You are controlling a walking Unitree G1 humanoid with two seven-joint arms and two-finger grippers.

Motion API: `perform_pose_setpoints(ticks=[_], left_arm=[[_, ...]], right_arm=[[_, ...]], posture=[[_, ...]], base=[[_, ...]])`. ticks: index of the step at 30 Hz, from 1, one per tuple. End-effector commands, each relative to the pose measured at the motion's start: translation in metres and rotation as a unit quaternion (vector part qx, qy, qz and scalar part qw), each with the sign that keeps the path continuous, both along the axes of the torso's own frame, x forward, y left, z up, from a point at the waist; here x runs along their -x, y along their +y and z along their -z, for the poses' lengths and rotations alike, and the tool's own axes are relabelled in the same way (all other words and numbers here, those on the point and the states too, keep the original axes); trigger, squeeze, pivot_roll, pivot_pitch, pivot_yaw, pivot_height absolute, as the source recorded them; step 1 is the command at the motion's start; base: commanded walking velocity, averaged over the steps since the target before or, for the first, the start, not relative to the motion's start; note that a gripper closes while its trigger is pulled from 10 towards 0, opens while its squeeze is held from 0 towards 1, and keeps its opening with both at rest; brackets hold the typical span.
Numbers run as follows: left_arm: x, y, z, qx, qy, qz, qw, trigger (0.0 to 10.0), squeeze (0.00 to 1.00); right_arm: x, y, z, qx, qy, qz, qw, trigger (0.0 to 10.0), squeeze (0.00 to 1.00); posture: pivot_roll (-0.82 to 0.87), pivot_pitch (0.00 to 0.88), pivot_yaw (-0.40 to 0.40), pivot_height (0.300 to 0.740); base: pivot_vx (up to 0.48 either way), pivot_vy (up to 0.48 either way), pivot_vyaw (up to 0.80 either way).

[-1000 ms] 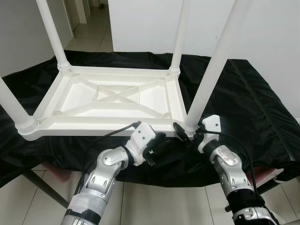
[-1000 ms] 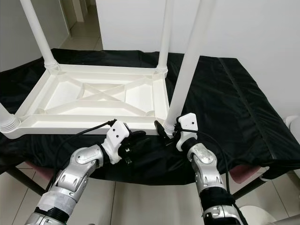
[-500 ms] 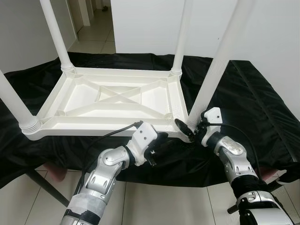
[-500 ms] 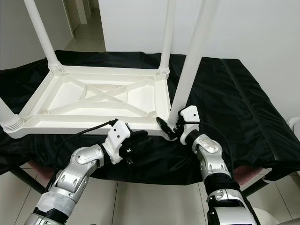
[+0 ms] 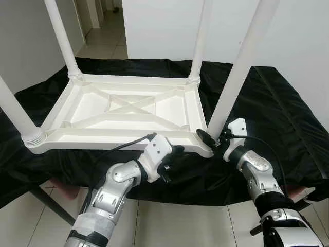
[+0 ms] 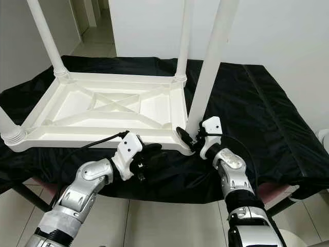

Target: Building children table

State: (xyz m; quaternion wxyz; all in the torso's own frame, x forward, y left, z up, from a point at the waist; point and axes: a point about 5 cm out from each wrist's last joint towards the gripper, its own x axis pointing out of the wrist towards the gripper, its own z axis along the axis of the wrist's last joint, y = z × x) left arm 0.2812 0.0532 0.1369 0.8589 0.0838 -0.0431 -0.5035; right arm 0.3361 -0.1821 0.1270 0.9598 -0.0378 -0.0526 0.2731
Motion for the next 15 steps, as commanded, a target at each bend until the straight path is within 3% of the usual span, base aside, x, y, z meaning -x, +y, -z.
perform_pose_setpoints(ticks=[1, 2, 7, 10, 14, 15], left_arm=[[0.000, -0.001, 0.001, -0.003, 0.003, -0.002, 1.000, 10.0, 0.00], [0.000, -0.001, 0.001, -0.001, 0.004, -0.003, 1.000, 10.0, 0.00], [-0.001, -0.001, 0.001, 0.001, 0.005, -0.005, 1.000, 10.0, 0.00], [-0.001, -0.001, 0.002, 0.003, 0.007, -0.008, 1.000, 10.0, 0.00], [-0.001, 0.000, 0.002, 0.004, 0.007, -0.010, 1.000, 10.0, 0.00], [-0.001, 0.000, 0.003, 0.004, 0.008, -0.011, 1.000, 10.0, 0.00]], right_arm=[[0.003, 0.001, 0.010, -0.007, 0.024, 0.012, 1.000, 10.0, 0.00], [0.004, 0.006, 0.006, -0.014, 0.017, 0.053, 0.998, 10.0, 0.00], [0.005, 0.011, 0.003, -0.018, 0.009, 0.109, 0.994, 10.0, 0.00], [0.012, 0.018, 0.007, -0.050, 0.025, 0.185, 0.981, 10.0, 0.00], [0.017, 0.022, 0.012, -0.048, 0.032, 0.220, 0.974, 10.0, 0.00], [0.021, 0.025, 0.016, -0.047, 0.038, 0.250, 0.966, 10.0, 0.00]], posture=[[0.03, 0.000, 0.002, 0.740], [0.02, 0.000, -0.007, 0.740], [0.02, 0.000, -0.012, 0.740], [0.02, 0.000, -0.018, 0.740], [0.02, 0.000, -0.019, 0.740], [0.02, 0.000, -0.019, 0.740]], base=[[0.000, 0.000, 0.00], [0.000, 0.000, 0.00], [0.000, 0.000, 0.00], [0.000, 0.000, 0.00], [0.000, 0.000, 0.00], [0.000, 0.000, 0.00]])
